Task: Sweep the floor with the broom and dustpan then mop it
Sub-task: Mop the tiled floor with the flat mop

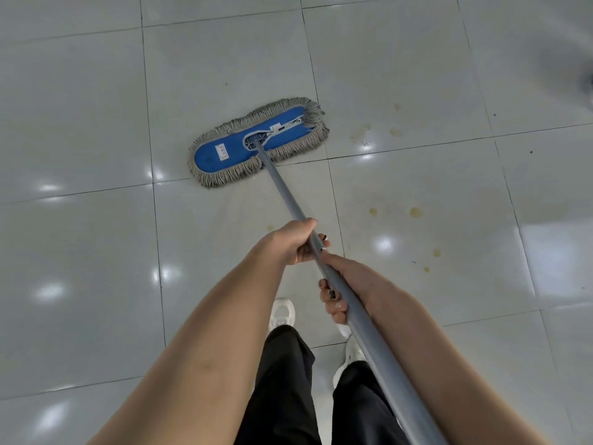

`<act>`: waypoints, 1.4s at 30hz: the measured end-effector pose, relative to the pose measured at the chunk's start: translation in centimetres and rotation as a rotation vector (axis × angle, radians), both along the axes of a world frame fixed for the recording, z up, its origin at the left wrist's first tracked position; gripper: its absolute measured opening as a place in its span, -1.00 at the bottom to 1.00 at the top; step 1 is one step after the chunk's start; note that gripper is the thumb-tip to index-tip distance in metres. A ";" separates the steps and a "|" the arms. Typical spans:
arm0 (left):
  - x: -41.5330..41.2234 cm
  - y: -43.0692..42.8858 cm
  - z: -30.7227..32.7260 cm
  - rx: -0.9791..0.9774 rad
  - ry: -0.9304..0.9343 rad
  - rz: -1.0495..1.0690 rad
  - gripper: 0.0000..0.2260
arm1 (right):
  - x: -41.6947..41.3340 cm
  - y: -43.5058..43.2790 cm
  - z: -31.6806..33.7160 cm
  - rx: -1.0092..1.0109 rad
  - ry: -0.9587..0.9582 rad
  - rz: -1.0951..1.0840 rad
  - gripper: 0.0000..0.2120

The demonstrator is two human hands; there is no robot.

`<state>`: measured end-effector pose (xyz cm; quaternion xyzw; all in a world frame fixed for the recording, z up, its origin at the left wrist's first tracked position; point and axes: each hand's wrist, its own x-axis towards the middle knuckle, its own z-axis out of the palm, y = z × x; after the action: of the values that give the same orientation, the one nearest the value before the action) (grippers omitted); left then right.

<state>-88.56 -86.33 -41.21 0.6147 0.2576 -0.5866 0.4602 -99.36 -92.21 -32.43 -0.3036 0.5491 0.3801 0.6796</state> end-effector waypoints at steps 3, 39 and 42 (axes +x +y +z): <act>3.8 0.7 -0.4 0.005 -0.002 -0.024 -0.79 | 3.5 0.9 -0.7 0.044 -0.019 -0.074 -0.51; -28.7 1.2 3.1 0.030 -0.081 -0.198 -0.68 | -30.7 2.7 2.5 0.208 -0.064 -0.358 -0.55; -33.1 0.4 3.9 0.035 -0.030 -0.234 -0.66 | -35.0 1.4 3.8 0.203 -0.036 -0.302 -0.55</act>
<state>-121.70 -85.93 -37.29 0.6572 0.1875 -0.6224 0.3815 -134.38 -90.78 -28.59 -0.1544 0.5352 0.3216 0.7657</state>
